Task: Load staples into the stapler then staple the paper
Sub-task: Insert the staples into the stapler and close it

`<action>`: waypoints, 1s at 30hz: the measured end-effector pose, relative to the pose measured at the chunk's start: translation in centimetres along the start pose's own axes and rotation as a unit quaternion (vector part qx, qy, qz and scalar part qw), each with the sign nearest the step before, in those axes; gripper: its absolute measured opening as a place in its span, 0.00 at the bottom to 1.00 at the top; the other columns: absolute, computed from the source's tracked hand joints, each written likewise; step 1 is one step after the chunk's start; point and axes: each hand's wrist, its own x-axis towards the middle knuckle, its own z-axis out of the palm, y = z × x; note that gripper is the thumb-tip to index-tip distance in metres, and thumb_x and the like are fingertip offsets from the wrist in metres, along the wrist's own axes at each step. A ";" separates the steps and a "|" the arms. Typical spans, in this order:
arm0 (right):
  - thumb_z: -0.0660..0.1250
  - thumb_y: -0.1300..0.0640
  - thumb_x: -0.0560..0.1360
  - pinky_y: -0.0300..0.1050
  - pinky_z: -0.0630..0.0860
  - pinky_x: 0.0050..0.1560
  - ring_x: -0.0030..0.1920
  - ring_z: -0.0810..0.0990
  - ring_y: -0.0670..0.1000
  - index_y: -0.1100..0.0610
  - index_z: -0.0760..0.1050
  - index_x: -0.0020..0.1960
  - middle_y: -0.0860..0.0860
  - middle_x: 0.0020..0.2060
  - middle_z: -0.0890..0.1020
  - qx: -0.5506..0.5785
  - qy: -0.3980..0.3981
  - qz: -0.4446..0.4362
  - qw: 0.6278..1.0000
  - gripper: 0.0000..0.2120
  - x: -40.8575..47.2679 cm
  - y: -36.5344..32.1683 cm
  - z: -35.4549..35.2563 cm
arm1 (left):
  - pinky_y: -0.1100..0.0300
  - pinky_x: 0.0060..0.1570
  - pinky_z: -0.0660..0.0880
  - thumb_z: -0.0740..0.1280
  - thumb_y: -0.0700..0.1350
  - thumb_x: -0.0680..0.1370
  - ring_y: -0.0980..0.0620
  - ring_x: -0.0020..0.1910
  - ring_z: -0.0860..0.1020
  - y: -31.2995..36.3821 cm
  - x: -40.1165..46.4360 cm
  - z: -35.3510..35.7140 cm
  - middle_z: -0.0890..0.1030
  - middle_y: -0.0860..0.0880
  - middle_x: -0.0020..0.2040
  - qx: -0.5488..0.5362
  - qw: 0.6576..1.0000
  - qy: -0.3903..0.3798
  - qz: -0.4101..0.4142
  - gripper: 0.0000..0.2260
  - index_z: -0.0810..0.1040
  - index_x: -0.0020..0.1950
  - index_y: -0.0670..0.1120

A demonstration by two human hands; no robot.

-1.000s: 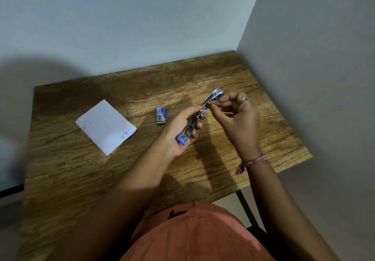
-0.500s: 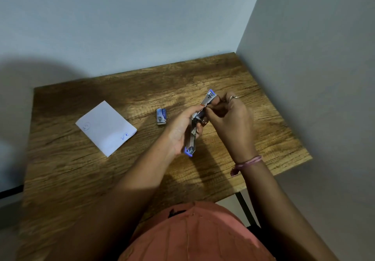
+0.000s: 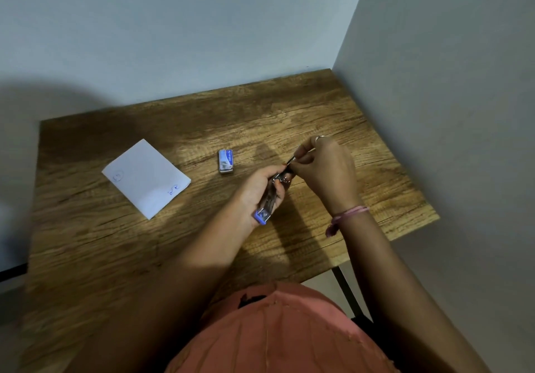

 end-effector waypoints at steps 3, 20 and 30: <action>0.73 0.59 0.69 0.42 0.76 0.42 0.42 0.82 0.48 0.50 0.75 0.39 0.49 0.35 0.84 -0.039 -0.011 -0.002 0.999 0.07 0.2 0.0 0.0 | 0.70 0.19 0.72 0.61 0.37 0.79 0.56 0.23 0.77 -0.5 0.1 -0.1 0.79 0.42 0.29 -0.016 1.000 0.000 0.000 0.10 0.76 0.40 0.35; 0.74 0.60 0.70 0.33 0.77 0.39 0.37 0.82 0.39 0.54 0.78 0.43 0.47 0.37 0.84 0.172 -0.029 -0.004 0.985 0.06 -0.1 3.3 -2.3 | 0.68 0.28 0.78 0.62 0.37 0.79 0.54 0.26 0.81 -1.1 0.2 0.4 0.82 0.41 0.32 -0.004 0.999 -0.052 0.001 0.07 0.76 0.48 0.34; 0.63 0.67 0.76 0.43 0.73 0.42 0.47 0.75 0.51 0.55 0.82 0.55 0.53 0.47 0.77 -0.057 -0.030 -0.277 0.959 0.14 -0.1 6.5 -3.4 | 0.67 0.25 0.78 0.64 0.37 0.77 0.53 0.26 0.81 -1.2 0.2 0.7 0.82 0.40 0.34 0.014 0.999 -0.048 0.011 0.06 0.77 0.49 0.35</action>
